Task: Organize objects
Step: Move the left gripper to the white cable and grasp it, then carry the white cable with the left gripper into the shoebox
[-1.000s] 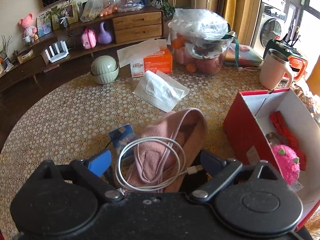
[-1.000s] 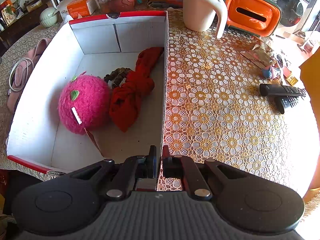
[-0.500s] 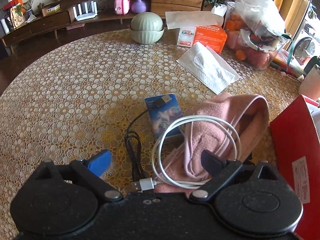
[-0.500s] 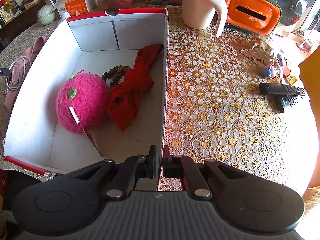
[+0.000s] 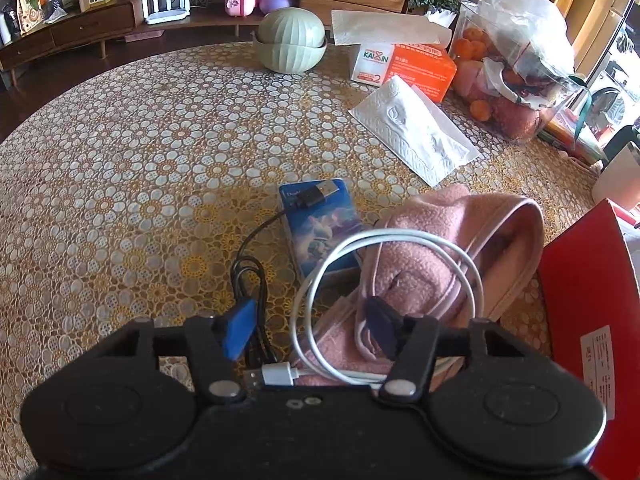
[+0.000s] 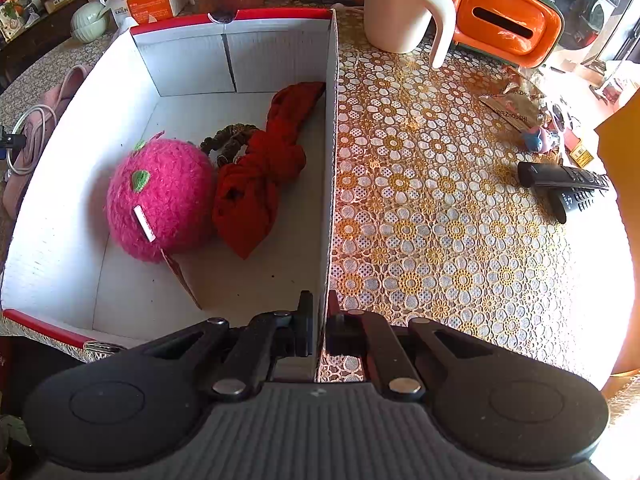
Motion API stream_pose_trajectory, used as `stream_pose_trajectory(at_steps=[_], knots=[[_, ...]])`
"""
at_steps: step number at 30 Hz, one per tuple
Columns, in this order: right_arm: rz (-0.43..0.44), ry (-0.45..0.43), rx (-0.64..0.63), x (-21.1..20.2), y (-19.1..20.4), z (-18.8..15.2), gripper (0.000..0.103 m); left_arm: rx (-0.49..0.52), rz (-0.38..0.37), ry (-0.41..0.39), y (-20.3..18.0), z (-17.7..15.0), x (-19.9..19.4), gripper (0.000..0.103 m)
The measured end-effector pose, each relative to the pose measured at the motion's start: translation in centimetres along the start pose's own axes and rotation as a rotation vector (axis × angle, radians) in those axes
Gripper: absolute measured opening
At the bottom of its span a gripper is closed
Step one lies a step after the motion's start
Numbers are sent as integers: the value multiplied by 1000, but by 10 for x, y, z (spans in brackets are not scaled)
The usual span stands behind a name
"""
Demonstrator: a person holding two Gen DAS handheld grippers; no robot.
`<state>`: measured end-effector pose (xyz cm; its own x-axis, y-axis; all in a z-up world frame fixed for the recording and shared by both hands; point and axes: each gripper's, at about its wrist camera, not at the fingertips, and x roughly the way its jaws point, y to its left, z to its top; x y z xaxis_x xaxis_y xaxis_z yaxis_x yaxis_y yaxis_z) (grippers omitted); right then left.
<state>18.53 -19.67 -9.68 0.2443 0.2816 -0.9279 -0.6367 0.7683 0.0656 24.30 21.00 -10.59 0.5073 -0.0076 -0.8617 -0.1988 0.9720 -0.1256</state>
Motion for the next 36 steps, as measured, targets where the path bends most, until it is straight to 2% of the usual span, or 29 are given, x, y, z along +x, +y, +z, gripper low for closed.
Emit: stream_pose_trajectory(at_steps=[3, 5, 6, 7, 8, 10, 19, 36], knots=[[-1, 0, -2, 0, 0, 0, 4, -5, -18, 4, -1, 0, -1, 47], [-1, -1, -2, 0, 0, 0, 4, -5, -30, 7, -2, -1, -2, 34], [-1, -1, -2, 0, 0, 0, 4, -4, -27, 6, -3, -1, -3, 32], [-3, -1, -4, -1, 0, 0, 4, 1, -22, 5, -5, -1, -4, 25], [-3, -2, -4, -1, 0, 0, 4, 7, -15, 4, -6, -1, -5, 13], [-3, -2, -5, -1, 0, 0, 4, 11, -7, 10, -7, -2, -9, 5], [-3, -12, -13, -1, 0, -1, 5, 77, -34, -37, -26, -10, -50, 2], [11, -23, -31, -1, 4, -3, 5, 246, -119, -160, -103, -10, -139, 1]])
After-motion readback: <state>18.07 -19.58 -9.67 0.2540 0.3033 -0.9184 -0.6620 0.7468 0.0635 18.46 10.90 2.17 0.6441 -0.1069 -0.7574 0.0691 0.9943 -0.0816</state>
